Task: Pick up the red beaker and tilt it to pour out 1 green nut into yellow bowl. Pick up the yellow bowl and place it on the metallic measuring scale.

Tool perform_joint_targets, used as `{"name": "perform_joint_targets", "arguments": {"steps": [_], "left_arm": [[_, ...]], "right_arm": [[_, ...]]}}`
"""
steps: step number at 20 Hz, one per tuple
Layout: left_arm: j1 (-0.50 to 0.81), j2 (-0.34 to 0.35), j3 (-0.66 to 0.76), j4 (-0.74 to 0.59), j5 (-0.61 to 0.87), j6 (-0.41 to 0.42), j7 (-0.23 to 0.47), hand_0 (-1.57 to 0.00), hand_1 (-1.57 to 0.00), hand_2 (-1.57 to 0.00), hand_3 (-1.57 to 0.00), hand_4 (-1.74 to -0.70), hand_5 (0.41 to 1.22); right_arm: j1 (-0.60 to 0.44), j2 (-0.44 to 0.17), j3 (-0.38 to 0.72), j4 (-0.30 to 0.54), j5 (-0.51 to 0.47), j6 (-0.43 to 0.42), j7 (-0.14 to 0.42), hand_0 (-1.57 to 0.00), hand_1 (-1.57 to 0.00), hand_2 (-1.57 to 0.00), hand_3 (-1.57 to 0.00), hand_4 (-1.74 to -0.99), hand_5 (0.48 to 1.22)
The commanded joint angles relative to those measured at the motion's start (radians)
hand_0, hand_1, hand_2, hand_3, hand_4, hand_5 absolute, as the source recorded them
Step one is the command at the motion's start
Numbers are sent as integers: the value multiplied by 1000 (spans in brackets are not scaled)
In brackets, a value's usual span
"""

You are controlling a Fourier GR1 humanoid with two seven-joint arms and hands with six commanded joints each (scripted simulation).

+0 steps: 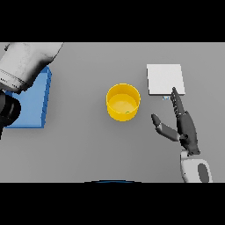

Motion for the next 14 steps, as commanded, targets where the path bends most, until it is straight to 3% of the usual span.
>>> {"name": "perform_joint_targets", "arguments": {"steps": [1, 2, 7, 11, 14], "left_arm": [[-3, 33, 76, 32, 67, -7, 14, -1571, -1571, -1571, -1515, -1733, 1221], [1, 66, 157, 70, 141, -6, 48, -1571, -1571, -1571, -1509, -1735, 1221], [108, 207, 442, 184, 435, 64, 89, -1571, -1571, -1571, -1545, -1739, 1221], [265, 237, 524, 197, 558, 202, 224, -1571, -1571, -1571, -1560, -1740, 1221], [370, 250, 609, 176, 674, 291, 284, -1571, -1571, -1571, -1566, -1741, 1221]], "right_arm": [[-17, -12, -7, 6, -2, 4, 12, 1, 1, 1, 1, -1104, 576], [-12, -4, -3, 4, -5, 2, 8, 1, 1, 1, 1, -1105, 578], [-40, -8, -3, 30, -1, 1, 11, 1, 1, 1, 1, -1125, 601], [-31, -23, 5, 31, 21, 3, 8, 1, 1, 1, 1, -1138, 626], [-23, -32, 4, 21, 11, 15, 5, 1, 1, 1, 1, -1133, 640]]}}
